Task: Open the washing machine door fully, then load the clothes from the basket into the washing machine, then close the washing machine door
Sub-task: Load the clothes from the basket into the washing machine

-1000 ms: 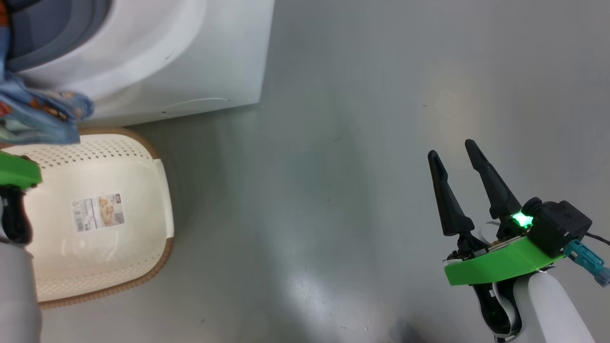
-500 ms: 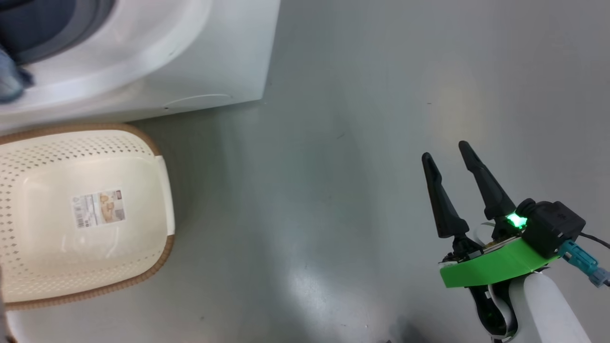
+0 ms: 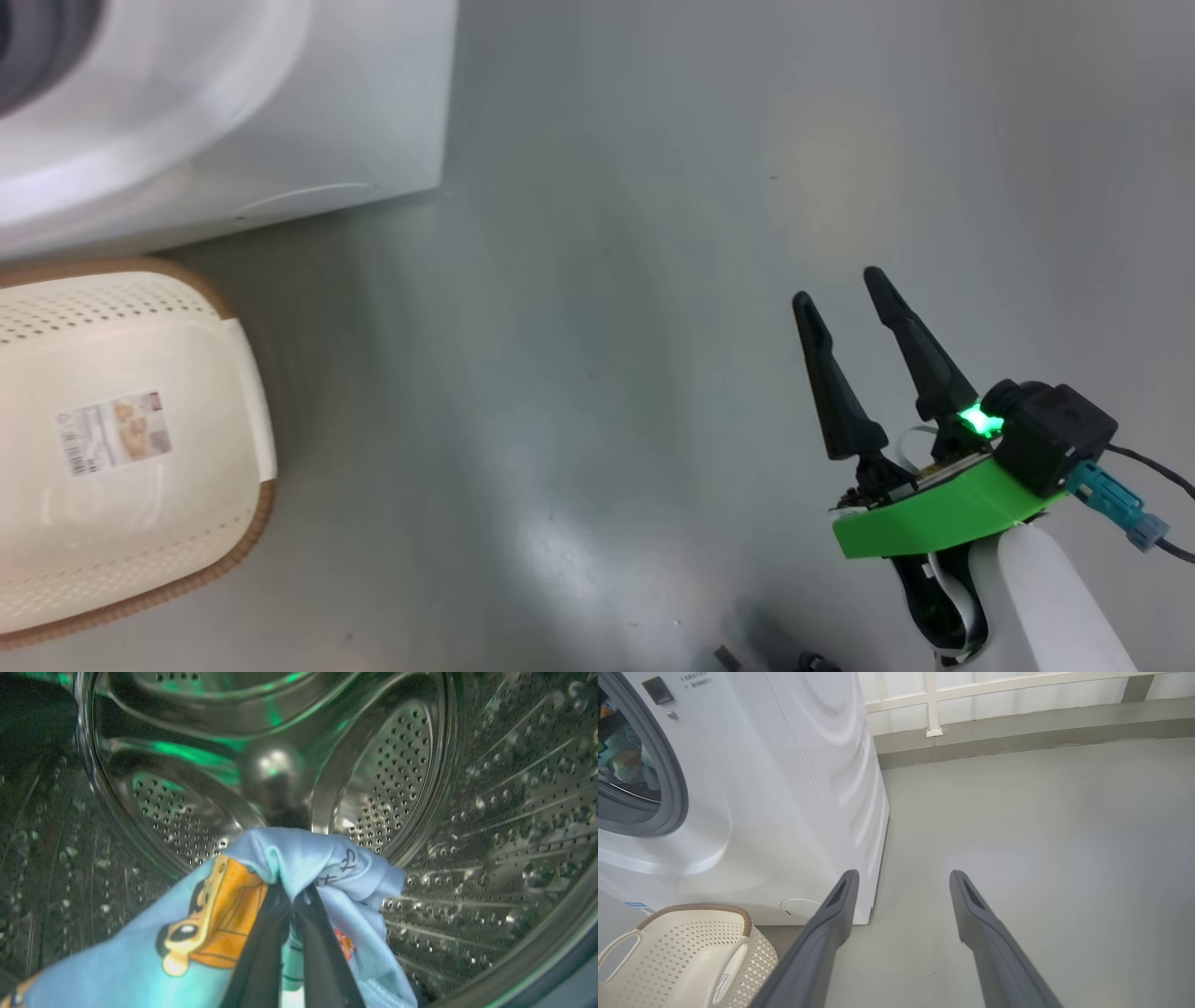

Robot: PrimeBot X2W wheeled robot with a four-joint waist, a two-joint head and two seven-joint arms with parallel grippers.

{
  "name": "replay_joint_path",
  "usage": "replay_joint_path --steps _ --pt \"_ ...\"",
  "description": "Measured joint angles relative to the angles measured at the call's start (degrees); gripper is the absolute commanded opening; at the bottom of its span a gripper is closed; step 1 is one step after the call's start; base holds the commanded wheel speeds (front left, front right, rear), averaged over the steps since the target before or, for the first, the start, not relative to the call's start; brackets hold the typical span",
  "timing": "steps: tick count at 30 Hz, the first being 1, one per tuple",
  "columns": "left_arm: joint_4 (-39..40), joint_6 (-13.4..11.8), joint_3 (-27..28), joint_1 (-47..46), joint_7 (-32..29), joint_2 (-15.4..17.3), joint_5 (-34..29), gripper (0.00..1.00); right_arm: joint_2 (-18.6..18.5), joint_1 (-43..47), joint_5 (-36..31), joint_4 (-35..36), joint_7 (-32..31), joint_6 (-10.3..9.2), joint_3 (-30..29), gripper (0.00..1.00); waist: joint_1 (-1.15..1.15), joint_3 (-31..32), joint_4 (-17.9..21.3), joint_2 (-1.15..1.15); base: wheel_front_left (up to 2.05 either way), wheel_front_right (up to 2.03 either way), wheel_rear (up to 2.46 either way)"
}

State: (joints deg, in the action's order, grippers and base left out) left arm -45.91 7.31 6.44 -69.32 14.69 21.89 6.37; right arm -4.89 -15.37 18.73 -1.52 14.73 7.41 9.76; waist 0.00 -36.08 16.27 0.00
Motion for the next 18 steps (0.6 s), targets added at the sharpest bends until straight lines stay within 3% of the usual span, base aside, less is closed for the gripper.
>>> replay_joint_path --steps 6,14,17,18 --pt "5.92 -0.01 -1.07 -2.29 0.02 2.00 -3.11 0.00 0.75 -1.24 0.03 -0.07 0.00 0.00 1.01 1.00 0.00 -1.30 1.98 0.00 0.00 0.00 0.00" --pt "1.75 -0.03 -0.07 -2.27 0.02 2.98 -2.67 0.02 0.98 -1.27 0.10 -0.22 0.00 0.00 2.71 1.00 0.00 -1.82 4.38 0.00 0.00 0.00 0.00" --pt "-1.64 -0.03 -0.23 -2.29 0.01 3.14 -2.21 0.38 0.97 -1.26 0.11 -0.34 0.00 0.00 2.79 1.00 0.00 -1.64 4.66 0.00 0.00 0.00 0.00" --pt "-2.63 -0.03 -0.27 -2.44 0.02 3.20 -2.03 0.82 0.97 -1.25 0.11 -0.38 0.01 0.00 2.80 1.00 0.00 -1.55 4.67 0.00 0.00 0.00 0.00"
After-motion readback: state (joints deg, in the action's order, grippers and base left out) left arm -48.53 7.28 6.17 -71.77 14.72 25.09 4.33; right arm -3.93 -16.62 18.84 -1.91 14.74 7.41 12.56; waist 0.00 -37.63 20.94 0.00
